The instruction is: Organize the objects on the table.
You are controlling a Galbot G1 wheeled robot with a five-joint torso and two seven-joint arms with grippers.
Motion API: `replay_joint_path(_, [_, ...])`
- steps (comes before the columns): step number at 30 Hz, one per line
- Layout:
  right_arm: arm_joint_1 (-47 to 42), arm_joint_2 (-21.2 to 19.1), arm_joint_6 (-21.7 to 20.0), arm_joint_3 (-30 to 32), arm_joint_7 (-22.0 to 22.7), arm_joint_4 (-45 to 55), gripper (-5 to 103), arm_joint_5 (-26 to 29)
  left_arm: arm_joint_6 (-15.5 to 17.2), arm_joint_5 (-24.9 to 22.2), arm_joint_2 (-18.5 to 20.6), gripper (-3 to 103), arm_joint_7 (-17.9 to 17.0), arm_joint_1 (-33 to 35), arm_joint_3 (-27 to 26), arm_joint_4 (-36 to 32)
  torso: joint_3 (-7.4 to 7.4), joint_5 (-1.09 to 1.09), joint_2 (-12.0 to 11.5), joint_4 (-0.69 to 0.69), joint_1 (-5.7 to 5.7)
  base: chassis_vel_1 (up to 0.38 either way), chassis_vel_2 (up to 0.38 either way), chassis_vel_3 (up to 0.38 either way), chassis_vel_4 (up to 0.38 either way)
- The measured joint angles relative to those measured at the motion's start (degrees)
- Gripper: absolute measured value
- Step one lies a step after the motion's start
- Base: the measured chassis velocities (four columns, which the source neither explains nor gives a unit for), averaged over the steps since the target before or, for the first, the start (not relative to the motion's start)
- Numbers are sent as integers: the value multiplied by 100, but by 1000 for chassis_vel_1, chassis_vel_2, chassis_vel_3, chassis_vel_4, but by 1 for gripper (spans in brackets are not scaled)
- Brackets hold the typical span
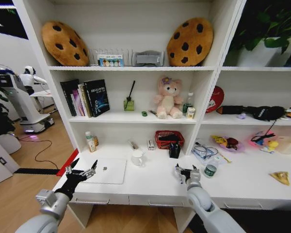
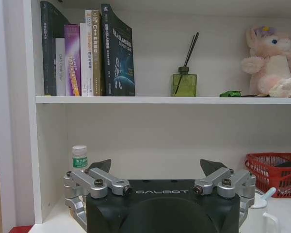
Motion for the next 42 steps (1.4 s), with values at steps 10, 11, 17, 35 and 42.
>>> replay_joint_path(10, [168,222,-6,-140,-63,-348,70,15,0,0,0,100,0,0,0,0,0,0,0,-2,1,0,0,0,0])
replay_joint_path(11, [153,224,-6,-139,-65,-348,70,17,0,0,0,100,0,0,0,0,0,0,0,-2,1,0,0,0,0])
replay_joint_path(17, [60,257,-19,-142,-106,-315,71,29,0,0,0,100,0,0,0,0,0,-1,0,-2,1,0,0,0,0])
replay_joint_path(35, [86,377,-29,-263,-131,-403,36,47,0,0,0,100,0,0,0,0,-1,0,1,1,0,0,0,0,0])
replay_joint_path(42, [6,297,-48,-199,-154,-330,18,55,0,0,0,100,0,0,0,0,0,0,1,-1,0,0,0,0,0])
